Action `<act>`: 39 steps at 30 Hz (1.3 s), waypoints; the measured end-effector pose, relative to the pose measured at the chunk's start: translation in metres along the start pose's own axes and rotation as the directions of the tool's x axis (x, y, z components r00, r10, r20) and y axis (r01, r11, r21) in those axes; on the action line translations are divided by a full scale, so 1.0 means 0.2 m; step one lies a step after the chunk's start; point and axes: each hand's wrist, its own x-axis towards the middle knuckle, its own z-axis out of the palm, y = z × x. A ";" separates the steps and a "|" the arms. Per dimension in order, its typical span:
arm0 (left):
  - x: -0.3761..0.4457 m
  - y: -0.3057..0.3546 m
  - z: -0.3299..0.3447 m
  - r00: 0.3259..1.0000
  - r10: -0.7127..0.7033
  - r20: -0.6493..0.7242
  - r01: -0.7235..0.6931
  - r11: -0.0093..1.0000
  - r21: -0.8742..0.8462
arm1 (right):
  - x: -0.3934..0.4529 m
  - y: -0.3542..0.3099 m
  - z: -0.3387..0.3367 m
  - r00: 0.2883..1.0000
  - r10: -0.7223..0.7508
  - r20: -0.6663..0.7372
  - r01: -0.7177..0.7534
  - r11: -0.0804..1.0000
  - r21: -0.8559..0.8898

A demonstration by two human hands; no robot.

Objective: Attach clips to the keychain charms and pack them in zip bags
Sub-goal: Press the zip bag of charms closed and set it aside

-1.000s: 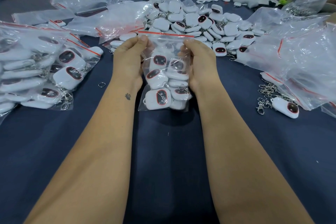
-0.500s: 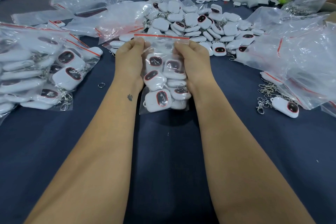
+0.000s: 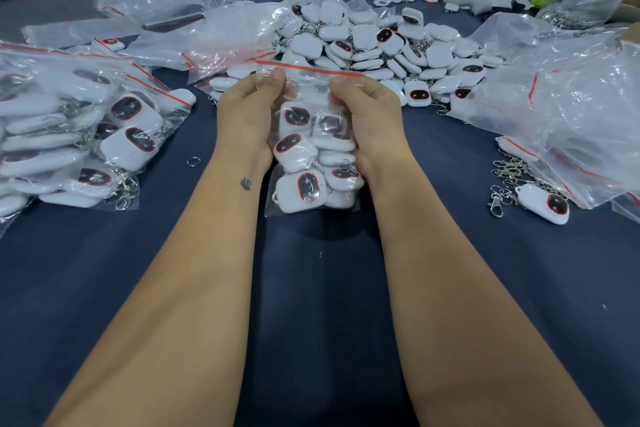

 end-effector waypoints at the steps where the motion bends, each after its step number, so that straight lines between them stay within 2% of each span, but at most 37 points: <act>1: 0.00 0.00 0.00 1.000 -0.004 0.008 0.005 1.000 -0.016 | 0.00 0.00 0.00 1.000 -0.007 -0.005 0.007 1.000 -0.001; 4: 0.00 0.01 0.00 0.998 -0.048 0.050 0.051 0.997 -0.063 | 0.00 0.00 0.00 1.000 -0.013 -0.012 0.013 1.000 -0.006; 7: -0.01 0.00 0.01 0.993 -0.081 0.090 0.082 0.997 -0.006 | -0.01 -0.01 0.00 1.000 -0.015 -0.007 0.015 1.000 -0.021; 11: -0.01 0.00 0.01 0.999 -0.030 0.033 0.027 0.995 0.093 | -0.01 -0.03 -0.03 0.998 -0.069 0.008 0.070 0.991 -0.114; 18: -0.02 0.00 0.01 0.998 0.010 0.069 -0.023 0.982 0.189 | -0.02 -0.06 -0.06 0.983 -0.168 0.070 0.181 0.926 -0.332; 23: -0.04 0.00 0.01 0.986 0.017 0.169 -0.065 0.957 0.284 | -0.05 -0.06 -0.05 0.976 -0.196 0.091 0.216 0.918 -0.331; 27: -0.04 -0.01 0.01 0.989 0.047 0.139 -0.100 0.910 0.402 | -0.05 -0.07 -0.04 0.973 -0.212 0.094 0.232 0.905 -0.356; 35: -0.04 -0.03 0.01 0.966 0.131 0.221 -0.216 0.880 0.424 | -0.06 -0.06 -0.02 0.958 -0.265 0.105 0.283 0.844 -0.456; 39: -0.04 -0.03 0.02 0.978 0.117 0.171 -0.182 0.877 0.445 | -0.07 -0.07 -0.03 0.957 -0.275 0.094 0.284 0.820 -0.496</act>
